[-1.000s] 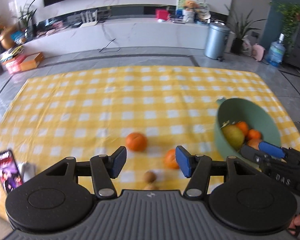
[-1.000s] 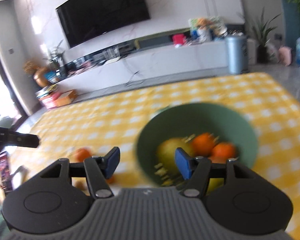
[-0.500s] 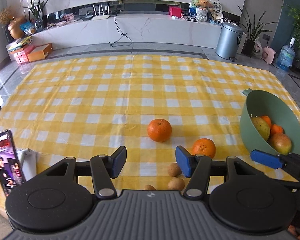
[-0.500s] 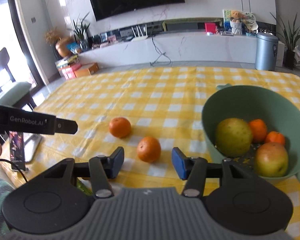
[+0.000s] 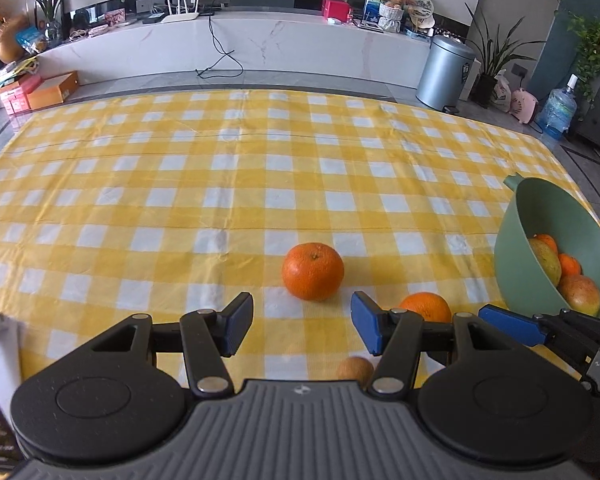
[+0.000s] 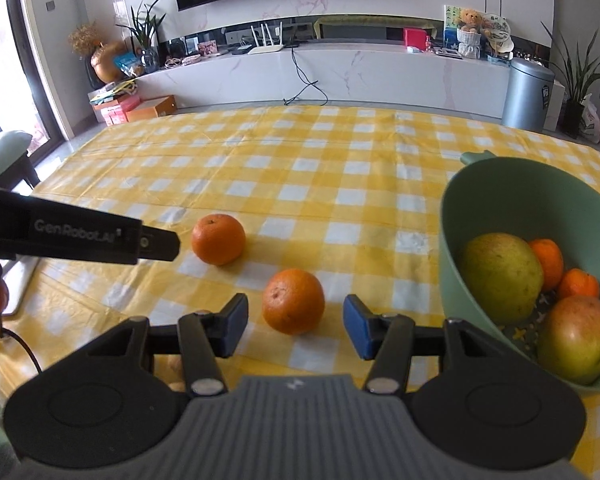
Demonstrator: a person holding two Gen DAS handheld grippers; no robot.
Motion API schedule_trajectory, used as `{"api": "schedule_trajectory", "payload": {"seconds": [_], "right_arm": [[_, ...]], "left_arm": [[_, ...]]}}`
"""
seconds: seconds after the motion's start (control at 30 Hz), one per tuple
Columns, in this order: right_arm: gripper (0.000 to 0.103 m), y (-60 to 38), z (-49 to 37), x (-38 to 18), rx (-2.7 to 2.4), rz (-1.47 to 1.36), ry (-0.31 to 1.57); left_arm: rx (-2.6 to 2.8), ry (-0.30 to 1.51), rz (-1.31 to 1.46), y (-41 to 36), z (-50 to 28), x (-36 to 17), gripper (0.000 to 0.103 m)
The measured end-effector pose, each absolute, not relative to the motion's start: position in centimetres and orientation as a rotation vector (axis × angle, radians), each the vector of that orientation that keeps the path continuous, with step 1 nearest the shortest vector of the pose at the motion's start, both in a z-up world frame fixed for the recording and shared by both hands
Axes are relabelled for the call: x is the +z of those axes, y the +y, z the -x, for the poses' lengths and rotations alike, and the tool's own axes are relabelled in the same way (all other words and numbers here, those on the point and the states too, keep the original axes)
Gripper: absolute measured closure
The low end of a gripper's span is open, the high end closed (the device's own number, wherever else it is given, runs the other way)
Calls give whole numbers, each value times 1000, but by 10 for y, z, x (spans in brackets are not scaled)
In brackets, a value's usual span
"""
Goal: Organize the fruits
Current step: 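Grasp an orange with the right gripper while the left grasps another orange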
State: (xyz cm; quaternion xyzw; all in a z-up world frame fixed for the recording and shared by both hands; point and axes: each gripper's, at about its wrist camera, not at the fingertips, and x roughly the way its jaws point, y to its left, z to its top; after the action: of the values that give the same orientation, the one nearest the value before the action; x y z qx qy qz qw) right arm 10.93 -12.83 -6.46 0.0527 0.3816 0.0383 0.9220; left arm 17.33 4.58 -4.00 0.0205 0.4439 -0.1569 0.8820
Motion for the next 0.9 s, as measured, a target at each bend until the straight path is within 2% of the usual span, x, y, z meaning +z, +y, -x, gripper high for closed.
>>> {"api": "schedule_trajectory", "payload": {"seconds": [0.9], "right_arm": [[62, -129, -138, -94, 103, -128, 821]], "left_arm": [[-387, 959, 30, 44, -206, -82, 36]]}}
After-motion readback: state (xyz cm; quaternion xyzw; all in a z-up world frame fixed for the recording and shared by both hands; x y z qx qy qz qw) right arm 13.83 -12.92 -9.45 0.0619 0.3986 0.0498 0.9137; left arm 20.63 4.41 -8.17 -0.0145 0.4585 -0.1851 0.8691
